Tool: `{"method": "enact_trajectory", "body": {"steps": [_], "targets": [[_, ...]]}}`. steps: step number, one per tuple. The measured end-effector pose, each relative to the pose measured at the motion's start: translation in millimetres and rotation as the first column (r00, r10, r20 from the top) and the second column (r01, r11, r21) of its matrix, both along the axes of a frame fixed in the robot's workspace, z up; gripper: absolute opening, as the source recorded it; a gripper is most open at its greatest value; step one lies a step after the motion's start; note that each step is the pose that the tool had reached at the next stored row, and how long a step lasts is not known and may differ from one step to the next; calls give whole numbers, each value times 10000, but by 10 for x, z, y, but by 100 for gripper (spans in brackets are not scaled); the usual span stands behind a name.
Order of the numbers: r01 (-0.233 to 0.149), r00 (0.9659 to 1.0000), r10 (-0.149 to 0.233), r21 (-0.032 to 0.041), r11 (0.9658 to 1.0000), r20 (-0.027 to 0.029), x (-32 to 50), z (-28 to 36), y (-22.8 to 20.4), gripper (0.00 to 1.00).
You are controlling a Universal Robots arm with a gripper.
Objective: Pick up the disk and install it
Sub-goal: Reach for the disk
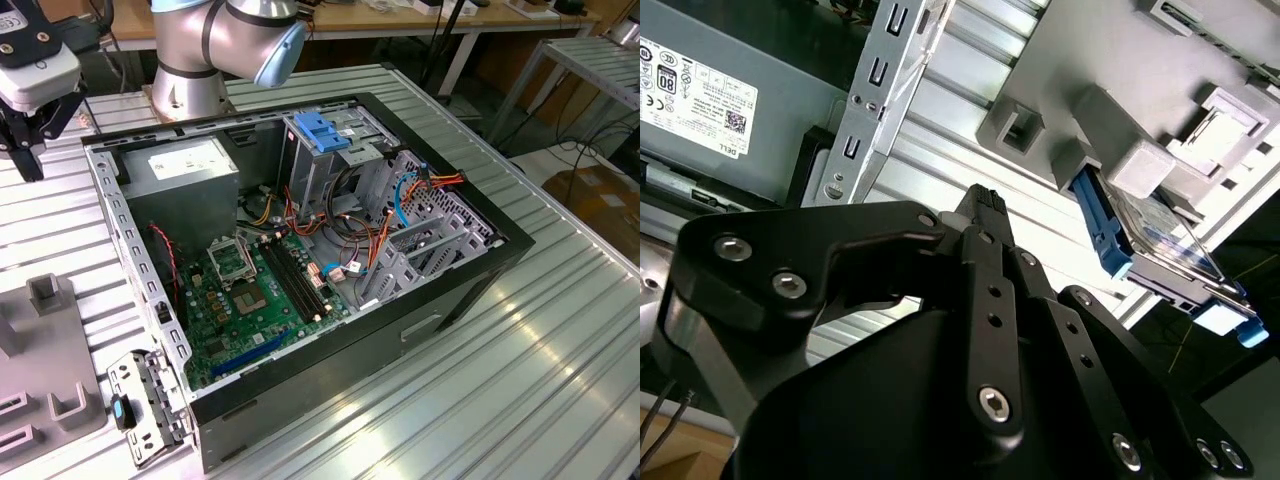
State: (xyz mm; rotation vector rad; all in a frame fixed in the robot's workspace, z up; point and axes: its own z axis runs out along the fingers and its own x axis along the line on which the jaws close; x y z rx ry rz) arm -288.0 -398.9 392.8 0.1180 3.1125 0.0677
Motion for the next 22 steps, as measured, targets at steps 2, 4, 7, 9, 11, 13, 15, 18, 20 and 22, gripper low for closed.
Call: {"method": "enact_trajectory", "body": {"steps": [2,4,7,9,11,13,15,18,20,22], "targets": [[0,10000,0,0,10000,-1,-10,0,0,11],[0,10000,0,0,10000,0,-25,0,0,11],[0,10000,0,0,10000,0,-48,0,0,11],[0,10000,0,0,10000,1,-79,0,0,11],[0,10000,0,-1,10000,-1,-115,0,0,11],[0,10000,0,0,10000,0,-139,0,0,11],[-1,10000,1,0,10000,0,-156,0,0,11],[0,10000,0,0,10000,0,-178,0,0,11],[-1,10000,1,-1,10000,0,-190,0,0,11],[0,10000,0,0,10000,0,-196,0,0,11]]}}
